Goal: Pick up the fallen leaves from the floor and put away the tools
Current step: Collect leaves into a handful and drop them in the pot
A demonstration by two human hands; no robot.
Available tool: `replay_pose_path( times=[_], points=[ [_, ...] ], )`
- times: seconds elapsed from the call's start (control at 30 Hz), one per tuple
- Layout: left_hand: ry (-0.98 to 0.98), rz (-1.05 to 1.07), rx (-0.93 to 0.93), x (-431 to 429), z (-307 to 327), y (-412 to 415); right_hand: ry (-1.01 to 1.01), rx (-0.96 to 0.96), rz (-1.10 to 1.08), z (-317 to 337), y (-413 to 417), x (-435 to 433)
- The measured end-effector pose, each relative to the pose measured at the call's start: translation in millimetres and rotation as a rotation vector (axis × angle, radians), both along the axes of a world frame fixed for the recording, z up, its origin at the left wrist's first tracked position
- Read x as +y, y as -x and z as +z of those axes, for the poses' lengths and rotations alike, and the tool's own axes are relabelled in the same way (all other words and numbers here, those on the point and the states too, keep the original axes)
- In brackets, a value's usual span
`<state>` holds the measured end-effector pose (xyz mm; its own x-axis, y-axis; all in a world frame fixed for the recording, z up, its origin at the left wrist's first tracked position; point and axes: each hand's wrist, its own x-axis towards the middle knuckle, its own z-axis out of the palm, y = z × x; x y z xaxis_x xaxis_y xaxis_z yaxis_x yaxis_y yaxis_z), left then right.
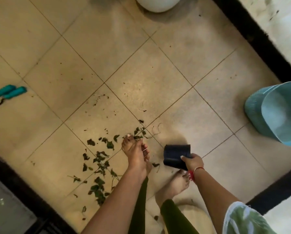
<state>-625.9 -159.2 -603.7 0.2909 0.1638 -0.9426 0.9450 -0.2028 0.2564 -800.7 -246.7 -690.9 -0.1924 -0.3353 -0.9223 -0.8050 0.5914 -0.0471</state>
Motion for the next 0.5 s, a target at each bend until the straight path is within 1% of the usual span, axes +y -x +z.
replay_pose_path(
  times=[0.1,0.23,0.3,0.4,0.43,0.5],
  points=[
    [-0.010,0.013,0.031,-2,19,-14,0.076,-0.024,0.212,33,-31,-13],
    [-0.009,-0.010,-0.004,-8,60,-50,0.200,-0.031,0.547,88,-83,-50],
    [0.001,-0.037,-0.028,-12,80,-71,0.264,-0.015,0.676,111,-112,-72],
    [0.028,0.047,-0.090,-17,103,-110,0.365,0.001,0.771,128,-170,-100],
    [0.046,0.109,-0.105,-17,102,-121,0.385,-0.005,0.804,124,-186,-110],
    [0.051,0.240,-0.110,-10,93,-142,0.426,-0.010,0.954,120,-219,-126]
  ],
)
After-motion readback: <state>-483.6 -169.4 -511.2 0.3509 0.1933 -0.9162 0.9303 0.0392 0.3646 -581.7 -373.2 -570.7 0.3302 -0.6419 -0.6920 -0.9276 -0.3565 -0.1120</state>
